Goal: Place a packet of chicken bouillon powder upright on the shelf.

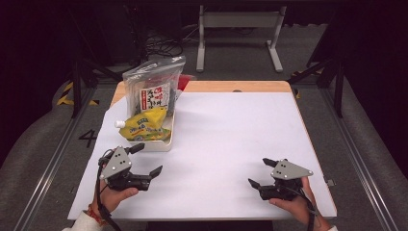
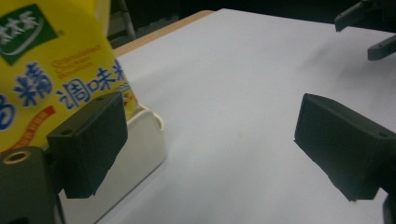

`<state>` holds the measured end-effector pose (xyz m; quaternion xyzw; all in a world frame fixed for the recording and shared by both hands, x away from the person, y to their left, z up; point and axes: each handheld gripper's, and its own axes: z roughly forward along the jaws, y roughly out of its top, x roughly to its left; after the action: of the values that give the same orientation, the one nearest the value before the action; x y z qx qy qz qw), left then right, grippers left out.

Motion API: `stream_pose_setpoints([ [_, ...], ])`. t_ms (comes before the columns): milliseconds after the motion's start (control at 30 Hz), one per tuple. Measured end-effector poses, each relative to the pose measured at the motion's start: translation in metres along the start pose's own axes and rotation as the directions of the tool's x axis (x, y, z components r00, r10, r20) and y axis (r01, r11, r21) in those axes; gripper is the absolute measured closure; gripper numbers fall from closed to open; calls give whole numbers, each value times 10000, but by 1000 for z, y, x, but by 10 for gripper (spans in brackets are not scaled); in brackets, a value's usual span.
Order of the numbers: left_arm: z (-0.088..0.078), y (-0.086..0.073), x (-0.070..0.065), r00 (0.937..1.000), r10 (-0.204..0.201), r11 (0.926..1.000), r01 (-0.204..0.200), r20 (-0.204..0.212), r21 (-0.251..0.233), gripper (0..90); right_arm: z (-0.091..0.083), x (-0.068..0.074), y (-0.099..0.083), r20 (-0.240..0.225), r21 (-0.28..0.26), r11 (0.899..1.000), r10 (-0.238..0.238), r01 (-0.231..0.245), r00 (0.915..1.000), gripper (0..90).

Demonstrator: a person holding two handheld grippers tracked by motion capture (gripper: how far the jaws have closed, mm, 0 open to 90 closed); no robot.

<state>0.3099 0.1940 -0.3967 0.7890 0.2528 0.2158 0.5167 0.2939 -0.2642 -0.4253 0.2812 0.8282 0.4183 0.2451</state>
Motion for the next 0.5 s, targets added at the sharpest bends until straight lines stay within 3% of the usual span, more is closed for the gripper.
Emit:
stream_pose_setpoints([
  [200, 13, -3, -9, 9987, 375, 9979, -392, 332, 510, 98, -7, -3, -7, 165, 46, 9998, 187, -187, 9997, 174],
  [500, 26, -14, -15, 9959, 589, 9916, -662, 682, 1111, 98, -12, -4, -16, 285, 219, 9995, 221, -228, 9993, 172],
])
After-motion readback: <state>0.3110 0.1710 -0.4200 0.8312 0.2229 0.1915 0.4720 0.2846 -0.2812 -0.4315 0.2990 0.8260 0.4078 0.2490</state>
